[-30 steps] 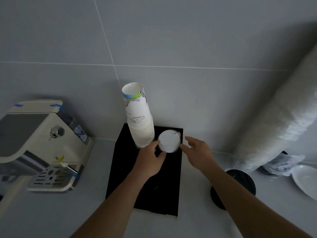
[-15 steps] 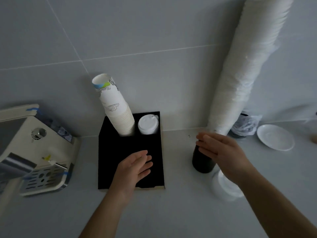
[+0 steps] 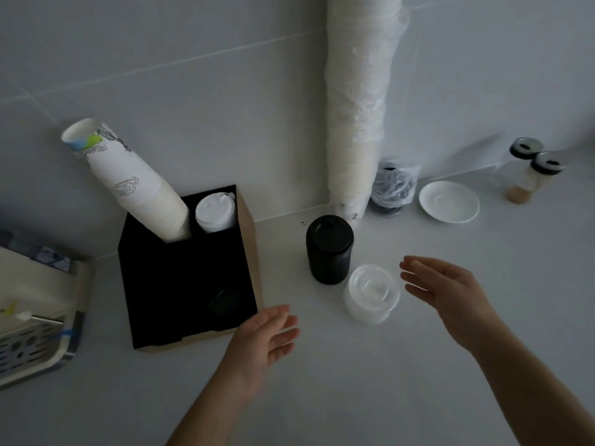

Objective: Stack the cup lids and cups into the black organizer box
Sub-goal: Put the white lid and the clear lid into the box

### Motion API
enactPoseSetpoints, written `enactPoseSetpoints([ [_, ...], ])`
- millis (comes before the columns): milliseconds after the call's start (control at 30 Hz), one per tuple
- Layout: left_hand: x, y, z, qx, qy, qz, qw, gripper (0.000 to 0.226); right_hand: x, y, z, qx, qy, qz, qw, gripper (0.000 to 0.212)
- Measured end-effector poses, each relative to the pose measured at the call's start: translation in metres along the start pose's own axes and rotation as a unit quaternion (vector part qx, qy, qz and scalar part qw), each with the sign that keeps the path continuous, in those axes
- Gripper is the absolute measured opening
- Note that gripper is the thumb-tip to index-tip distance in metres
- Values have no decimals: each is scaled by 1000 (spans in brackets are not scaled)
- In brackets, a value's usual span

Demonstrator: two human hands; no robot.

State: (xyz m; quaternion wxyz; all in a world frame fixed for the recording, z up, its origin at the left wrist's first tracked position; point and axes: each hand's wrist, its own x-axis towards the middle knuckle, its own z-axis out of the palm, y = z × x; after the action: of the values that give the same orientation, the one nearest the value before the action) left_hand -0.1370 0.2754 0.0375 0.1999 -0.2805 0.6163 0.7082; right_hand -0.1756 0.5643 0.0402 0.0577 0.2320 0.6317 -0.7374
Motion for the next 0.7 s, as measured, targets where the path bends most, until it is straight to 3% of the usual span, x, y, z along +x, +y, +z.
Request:
enactPoseSetpoints([
  [133, 9, -13, 17, 0, -5, -37, 999, 18, 8, 22, -12, -44, 14, 18, 999, 14],
  [333, 24, -20, 53, 74, -35, -56, 995, 31, 23, 44, -12, -144, -16, 33, 989, 39],
  [700, 61, -22, 107, 209, -50, -45, 976, 83, 57, 64, 0, -158, -55, 61, 984, 46],
])
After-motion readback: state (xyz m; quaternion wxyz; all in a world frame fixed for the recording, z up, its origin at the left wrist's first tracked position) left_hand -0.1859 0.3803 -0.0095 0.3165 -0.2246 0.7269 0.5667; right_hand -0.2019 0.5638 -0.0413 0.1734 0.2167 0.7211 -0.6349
